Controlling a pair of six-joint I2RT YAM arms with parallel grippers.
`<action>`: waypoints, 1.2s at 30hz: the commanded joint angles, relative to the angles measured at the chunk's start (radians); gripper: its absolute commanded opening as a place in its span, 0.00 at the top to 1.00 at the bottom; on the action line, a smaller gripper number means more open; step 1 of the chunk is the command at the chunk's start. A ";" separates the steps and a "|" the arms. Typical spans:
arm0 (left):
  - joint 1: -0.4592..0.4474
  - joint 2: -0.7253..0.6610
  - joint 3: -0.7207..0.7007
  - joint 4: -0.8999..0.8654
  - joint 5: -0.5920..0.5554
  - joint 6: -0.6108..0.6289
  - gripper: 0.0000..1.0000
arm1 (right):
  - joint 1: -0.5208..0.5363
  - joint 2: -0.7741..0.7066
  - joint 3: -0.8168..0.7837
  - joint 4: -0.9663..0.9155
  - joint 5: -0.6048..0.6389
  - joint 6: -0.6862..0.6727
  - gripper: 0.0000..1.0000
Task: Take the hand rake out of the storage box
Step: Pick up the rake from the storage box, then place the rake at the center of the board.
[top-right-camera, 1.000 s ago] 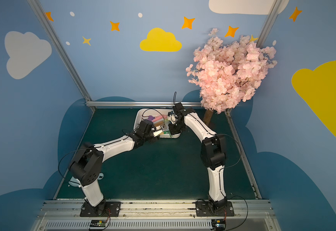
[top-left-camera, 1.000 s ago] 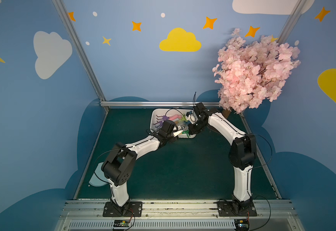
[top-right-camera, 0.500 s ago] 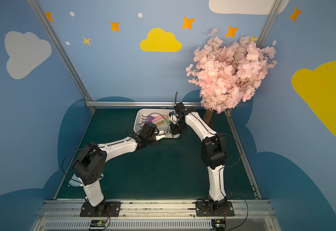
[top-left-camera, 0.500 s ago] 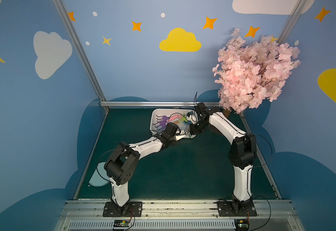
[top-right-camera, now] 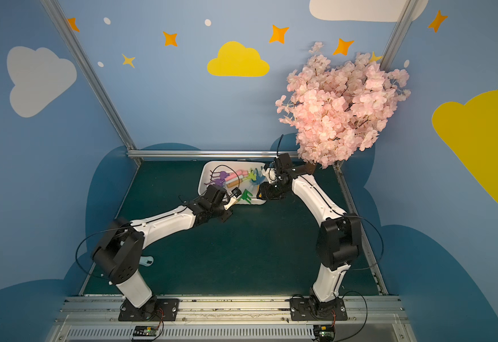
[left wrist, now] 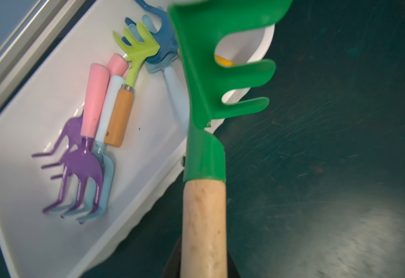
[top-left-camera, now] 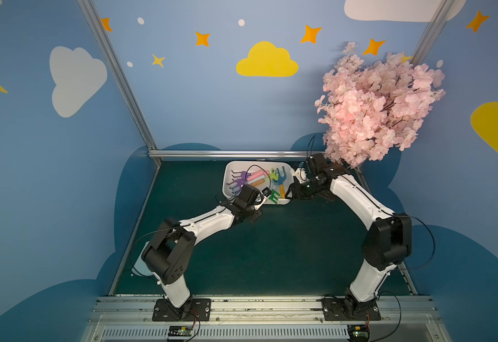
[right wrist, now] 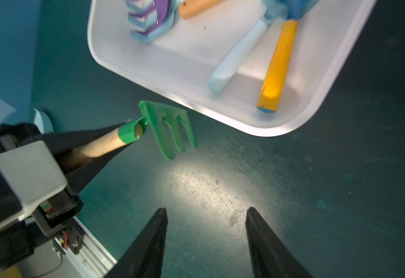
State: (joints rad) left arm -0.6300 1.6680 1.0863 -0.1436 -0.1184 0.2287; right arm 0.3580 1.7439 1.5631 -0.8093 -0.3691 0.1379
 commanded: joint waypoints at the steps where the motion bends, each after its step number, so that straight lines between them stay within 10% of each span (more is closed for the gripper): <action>1: 0.012 -0.124 -0.086 -0.051 0.140 -0.340 0.97 | -0.029 -0.093 -0.075 0.134 -0.013 0.055 0.37; 12: 0.105 -0.172 -0.342 -0.019 0.379 -0.672 0.96 | -0.069 -0.187 -0.206 0.240 -0.018 0.127 0.34; 36: 0.175 -0.062 -0.299 -0.104 0.384 -0.640 0.54 | -0.103 -0.156 -0.248 0.242 -0.060 0.115 0.31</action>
State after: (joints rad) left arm -0.4393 1.5906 0.7509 -0.1787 0.2985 -0.4332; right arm 0.2634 1.5894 1.3319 -0.5789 -0.4240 0.2569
